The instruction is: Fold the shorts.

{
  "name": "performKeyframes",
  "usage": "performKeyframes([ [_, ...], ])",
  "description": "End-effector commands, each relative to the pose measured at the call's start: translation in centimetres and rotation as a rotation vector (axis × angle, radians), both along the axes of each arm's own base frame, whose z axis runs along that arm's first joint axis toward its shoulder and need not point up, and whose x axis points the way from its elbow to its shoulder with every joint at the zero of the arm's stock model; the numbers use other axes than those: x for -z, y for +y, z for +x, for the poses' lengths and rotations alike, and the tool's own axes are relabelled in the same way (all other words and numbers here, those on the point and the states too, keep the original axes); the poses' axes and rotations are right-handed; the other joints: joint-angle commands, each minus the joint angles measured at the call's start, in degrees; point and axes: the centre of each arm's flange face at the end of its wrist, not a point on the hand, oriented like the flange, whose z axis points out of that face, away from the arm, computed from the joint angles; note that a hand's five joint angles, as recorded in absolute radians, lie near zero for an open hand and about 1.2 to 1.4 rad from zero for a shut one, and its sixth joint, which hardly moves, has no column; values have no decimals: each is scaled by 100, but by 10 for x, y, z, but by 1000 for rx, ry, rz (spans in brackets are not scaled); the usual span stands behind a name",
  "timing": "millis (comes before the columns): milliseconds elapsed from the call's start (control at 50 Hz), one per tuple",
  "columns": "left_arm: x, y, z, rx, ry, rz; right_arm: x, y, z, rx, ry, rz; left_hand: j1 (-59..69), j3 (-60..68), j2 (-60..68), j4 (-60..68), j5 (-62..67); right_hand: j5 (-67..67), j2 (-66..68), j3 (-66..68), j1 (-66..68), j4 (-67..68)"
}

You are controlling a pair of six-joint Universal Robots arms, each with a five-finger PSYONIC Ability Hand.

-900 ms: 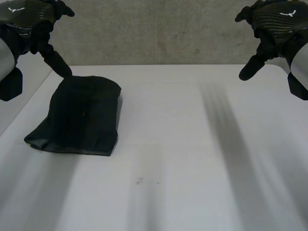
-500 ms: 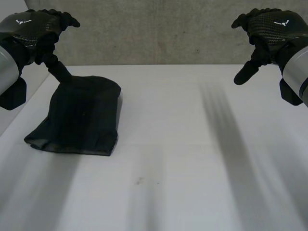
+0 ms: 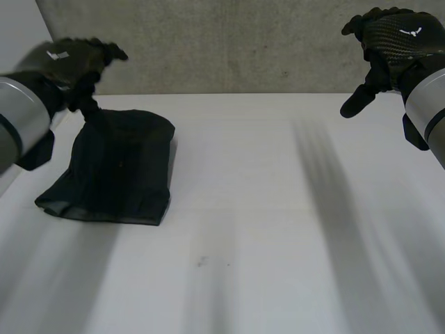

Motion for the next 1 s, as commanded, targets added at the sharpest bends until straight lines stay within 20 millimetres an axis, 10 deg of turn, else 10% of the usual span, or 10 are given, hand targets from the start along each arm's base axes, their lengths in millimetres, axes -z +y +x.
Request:
performKeyframes([
  [20, 59, -14, -11, 72, -297, 83, 4, 0, 0, -4, 7, 13, 254, 145, 206, 169, 73, -424, -265, -203, -214, -386],
  [520, 210, -54, -51, 210, -564, 72, 17, -4, 2, -6, 40, 43, 1195, 1085, 1146, 1110, 1014, -424, -265, -203, -214, -386],
  [660, 216, -70, -54, 140, -551, -19, 21, -4, 2, -7, 64, 47, 2791, 2681, 2742, 2706, 2610, -424, -265, -203, -214, -386],
  [740, 213, -77, -57, 98, -554, -87, 22, -4, 2, -7, 65, 48, 6866, 6757, 6818, 6782, 6686, -424, -265, -203, -214, -386],
  [860, 201, -79, -67, 98, -543, -145, 21, -5, 3, -7, 64, 42, 6879, 6770, 6831, 6795, 6699, -424, -265, -203, -214, -386],
  [1000, 164, -23, -144, 267, -392, -286, 17, -6, 2, -4, 61, 29, 6879, 6770, 6831, 6795, 6699, -424, -265, -203, -214, -386],
])
